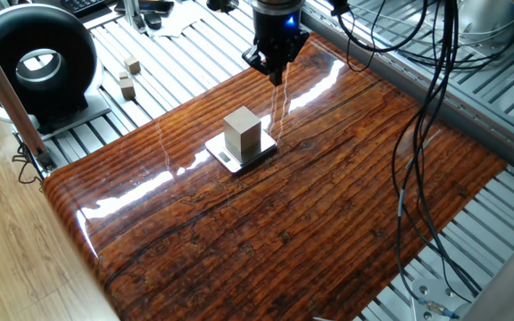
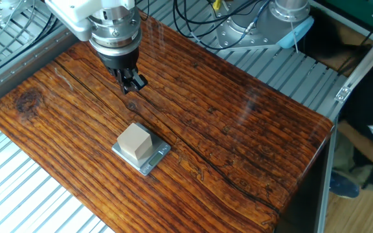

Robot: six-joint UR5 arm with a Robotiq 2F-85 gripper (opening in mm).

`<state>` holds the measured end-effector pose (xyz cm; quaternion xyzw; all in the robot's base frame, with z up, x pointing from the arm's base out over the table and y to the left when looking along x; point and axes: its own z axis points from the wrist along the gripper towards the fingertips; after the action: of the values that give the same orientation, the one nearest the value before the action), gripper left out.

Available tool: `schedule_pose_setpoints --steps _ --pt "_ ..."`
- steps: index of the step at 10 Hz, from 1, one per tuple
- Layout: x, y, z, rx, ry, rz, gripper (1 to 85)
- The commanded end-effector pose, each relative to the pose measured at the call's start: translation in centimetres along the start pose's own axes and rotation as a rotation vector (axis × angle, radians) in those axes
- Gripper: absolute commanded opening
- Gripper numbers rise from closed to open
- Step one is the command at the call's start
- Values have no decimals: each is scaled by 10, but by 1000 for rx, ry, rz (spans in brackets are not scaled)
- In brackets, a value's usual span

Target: Remove the object from the scale

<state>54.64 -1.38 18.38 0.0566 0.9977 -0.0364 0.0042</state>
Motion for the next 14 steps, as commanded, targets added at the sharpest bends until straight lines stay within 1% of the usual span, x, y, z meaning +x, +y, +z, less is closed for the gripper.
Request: schedule_pose_setpoints --steps 1,5,8,10,11,12,14 --pt "0 -1 -1 0 1 8 10" --pt "0 -1 -1 1 0 22 10" --pt "-1 2 0 -2 -4 -12 10" --pt "0 -2 -1 13 0 -35 10" --pt "-4 -2 -1 20 -15 -35 10" --pt "-7 -1 1 16 -22 -38 10" --pt "-8 -1 3 25 -29 -60 10"
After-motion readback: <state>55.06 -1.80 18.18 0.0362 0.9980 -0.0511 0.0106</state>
